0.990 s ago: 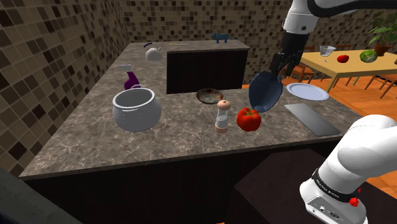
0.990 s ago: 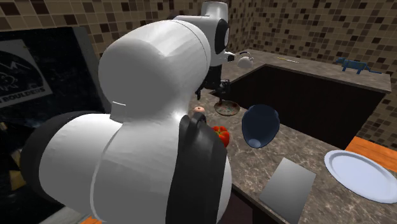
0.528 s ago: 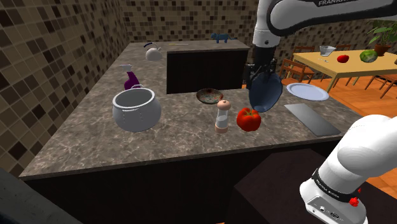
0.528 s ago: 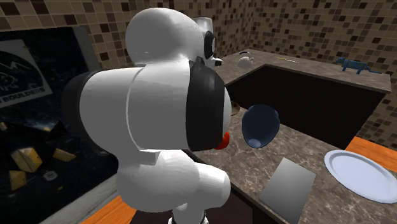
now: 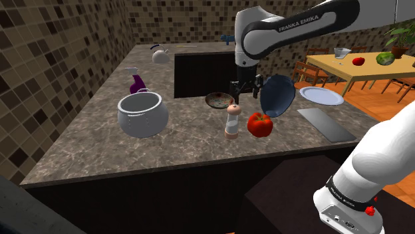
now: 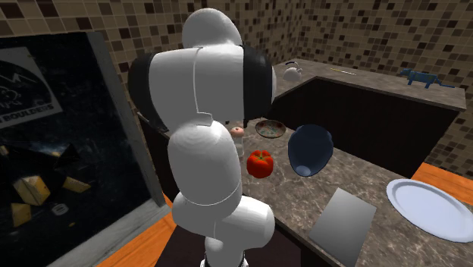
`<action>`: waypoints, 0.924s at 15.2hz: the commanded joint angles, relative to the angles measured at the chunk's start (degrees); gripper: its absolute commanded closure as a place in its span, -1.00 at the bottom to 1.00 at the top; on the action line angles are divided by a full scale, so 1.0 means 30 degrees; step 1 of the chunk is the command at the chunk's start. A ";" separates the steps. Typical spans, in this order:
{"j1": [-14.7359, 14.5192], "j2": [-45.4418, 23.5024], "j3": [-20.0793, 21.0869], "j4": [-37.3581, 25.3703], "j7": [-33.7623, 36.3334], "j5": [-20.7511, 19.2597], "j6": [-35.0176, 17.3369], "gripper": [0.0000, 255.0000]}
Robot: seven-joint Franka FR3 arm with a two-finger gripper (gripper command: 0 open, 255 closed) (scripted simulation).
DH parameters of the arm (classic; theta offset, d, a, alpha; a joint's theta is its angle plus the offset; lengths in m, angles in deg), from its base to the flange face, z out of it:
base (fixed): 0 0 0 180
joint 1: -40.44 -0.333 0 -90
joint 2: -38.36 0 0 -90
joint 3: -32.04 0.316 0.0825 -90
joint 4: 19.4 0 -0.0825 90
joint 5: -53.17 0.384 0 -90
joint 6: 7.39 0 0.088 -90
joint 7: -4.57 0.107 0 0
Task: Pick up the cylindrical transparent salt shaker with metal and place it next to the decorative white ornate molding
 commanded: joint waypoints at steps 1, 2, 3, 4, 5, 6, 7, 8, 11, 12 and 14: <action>0.0027 -0.1711 0.0368 -0.1159 0.1107 -0.0372 -0.0155 -1.00; 0.0017 -0.2548 0.0506 -0.1672 0.1629 -0.0586 -0.0271 -1.00; -0.0009 -0.3390 0.0620 -0.2211 0.2146 -0.0812 -0.0362 -1.00; -0.0038 -0.3818 0.0658 -0.2494 0.2405 -0.0931 -0.0397 -1.00; -0.0044 -0.3855 0.0641 -0.2274 0.2416 -0.0947 -0.0653 -1.00; -0.0042 -0.3895 0.0632 -0.2058 0.2427 -0.0965 -0.0908 -1.00; -0.0037 -0.3940 0.0626 -0.1846 0.2439 -0.0983 -0.1164 -1.00; -0.0031 -0.3989 0.0620 -0.1637 0.2453 -0.1003 -0.1420 -1.00; -0.0012 -0.4162 0.0603 -0.1037 0.2499 -0.1073 -0.2187 -1.00; -0.0009 -0.4195 0.0600 -0.0921 0.2508 -0.1086 -0.2335 -1.00; -0.0009 -0.4199 0.0600 -0.0926 0.2509 -0.1088 -0.2335 -1.00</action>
